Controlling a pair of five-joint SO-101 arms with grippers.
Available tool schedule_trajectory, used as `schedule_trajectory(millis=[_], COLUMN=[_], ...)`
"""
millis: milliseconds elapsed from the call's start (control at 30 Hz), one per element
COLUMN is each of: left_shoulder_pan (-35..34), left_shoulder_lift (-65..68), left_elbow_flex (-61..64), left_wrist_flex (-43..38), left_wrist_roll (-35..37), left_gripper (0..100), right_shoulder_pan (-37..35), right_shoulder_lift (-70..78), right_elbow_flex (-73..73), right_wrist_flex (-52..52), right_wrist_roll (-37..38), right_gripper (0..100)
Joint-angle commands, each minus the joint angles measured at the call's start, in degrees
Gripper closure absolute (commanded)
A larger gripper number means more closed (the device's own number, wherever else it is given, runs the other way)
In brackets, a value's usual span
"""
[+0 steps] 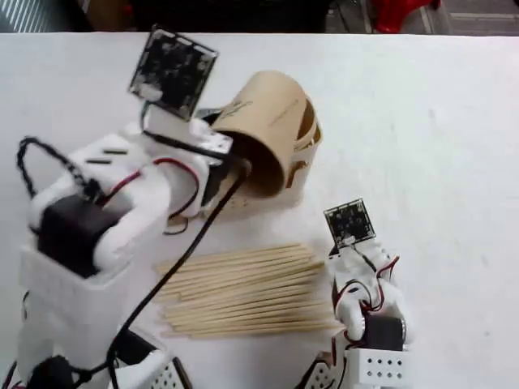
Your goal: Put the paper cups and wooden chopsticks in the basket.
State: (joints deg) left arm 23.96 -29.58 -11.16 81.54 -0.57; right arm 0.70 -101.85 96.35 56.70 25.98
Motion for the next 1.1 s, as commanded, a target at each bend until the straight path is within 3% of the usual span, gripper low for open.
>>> schedule_trajectory(millis=[0,267,700,900,1067], left_shoulder_pan=[0.4,0.0,-1.1,-3.3,-5.4], left_shoulder_lift=[4.8,13.1,13.9,13.8,13.8], left_elbow_flex=[0.0,0.1,0.5,0.1,0.0], left_wrist_flex=[-3.9,-4.7,-4.5,-4.4,-5.3], left_wrist_roll=[1.0,0.9,0.9,0.9,0.8], left_gripper=[98,98,98,87,86], right_shoulder_pan=[0.1,0.1,0.1,0.1,0.1], right_shoulder_lift=[0.0,0.0,0.0,0.0,0.0], right_elbow_flex=[0.5,0.5,0.5,0.5,0.5], right_wrist_flex=[-1.0,-1.0,-1.0,-1.0,-1.0], right_wrist_roll=[0.4,0.4,0.4,0.4,0.4], right_gripper=[98.1,98.1,98.1,98.1,98.1])
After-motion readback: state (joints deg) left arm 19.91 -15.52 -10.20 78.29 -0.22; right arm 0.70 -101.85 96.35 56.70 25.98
